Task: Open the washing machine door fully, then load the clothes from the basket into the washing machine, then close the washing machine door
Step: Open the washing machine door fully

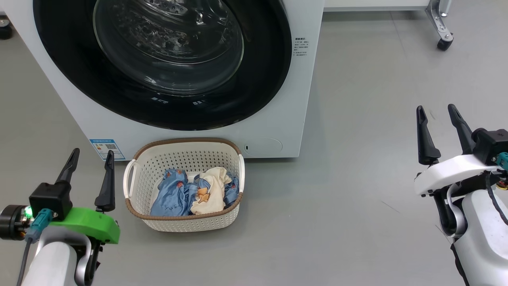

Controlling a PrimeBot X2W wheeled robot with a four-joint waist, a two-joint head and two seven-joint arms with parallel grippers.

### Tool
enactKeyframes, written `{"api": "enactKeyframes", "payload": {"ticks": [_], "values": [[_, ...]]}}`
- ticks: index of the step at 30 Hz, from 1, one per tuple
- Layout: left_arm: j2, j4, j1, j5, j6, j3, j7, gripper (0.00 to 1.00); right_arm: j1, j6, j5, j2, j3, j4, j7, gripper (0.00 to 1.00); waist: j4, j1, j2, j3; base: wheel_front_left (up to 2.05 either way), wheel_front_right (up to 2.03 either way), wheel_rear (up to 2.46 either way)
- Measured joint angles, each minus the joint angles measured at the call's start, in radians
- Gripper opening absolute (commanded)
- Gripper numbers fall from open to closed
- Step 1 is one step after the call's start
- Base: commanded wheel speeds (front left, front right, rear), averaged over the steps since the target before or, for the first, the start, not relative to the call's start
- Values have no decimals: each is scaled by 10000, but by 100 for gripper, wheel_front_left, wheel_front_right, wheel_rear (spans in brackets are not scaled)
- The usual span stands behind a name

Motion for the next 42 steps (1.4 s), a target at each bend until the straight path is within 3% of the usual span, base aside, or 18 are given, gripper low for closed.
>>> {"api": "enactKeyframes", "payload": {"ticks": [11, 20, 27, 28, 29, 30, 31, 32, 38, 42], "values": [[-180, -96, 220, 130, -29, -4, 0, 100, -385, 29, 297, 113, -412, -75, 0, 100, 171, 0, 0, -1, 0, 0, 0], [-242, -349, 221, 205, -35, 33, 0, 100, -921, 84, 2102, 723, -1582, -77, 0, 100, 330, 0, 0, 236, 0, 0, 0], [-378, -449, 218, 207, -42, 102, 0, 100, -1143, 138, 4341, 1639, -2754, 82, 337, 100, 442, 0, 0, 489, 0, 0, 0], [-393, -464, 215, 213, -58, 104, 0, 100, -1200, 153, 4635, 1714, -2895, 111, 420, 94, 460, 0, 0, 534, 0, 0, 0], [-405, -483, 214, 224, -96, 104, 0, 100, -1284, 167, 4869, 1749, -3003, 127, 502, 82, 477, 0, 0, 580, 0, 0, 0], [-418, -508, 213, 236, -113, 104, 0, 100, -1387, 167, 5118, 1768, -3149, 130, 566, 50, 494, 0, 0, 626, 0, 0, 0], [-428, -525, 208, 236, -113, 100, 0, 100, -1515, 167, 5413, 1774, -3312, 134, 662, 33, 512, 0, 0, 676, 0, 0, 0], [-441, -556, 205, 238, -113, 100, 0, 100, -1647, 167, 5666, 1772, -3469, 136, 729, 0, 531, 0, 0, 727, 0, 0, 0], [-587, -671, 147, 244, -125, 44, 0, 100, -2392, 48, 7127, 1770, -4228, 207, 1356, 0, 672, 0, 0, 1061, 0, 0, 0], [-729, -696, 37, 291, -130, -44, 0, 100, -2998, -255, 7940, 1781, -4474, 299, 1996, 0, 805, 0, 0, 1280, 0, 0, 0]]}}
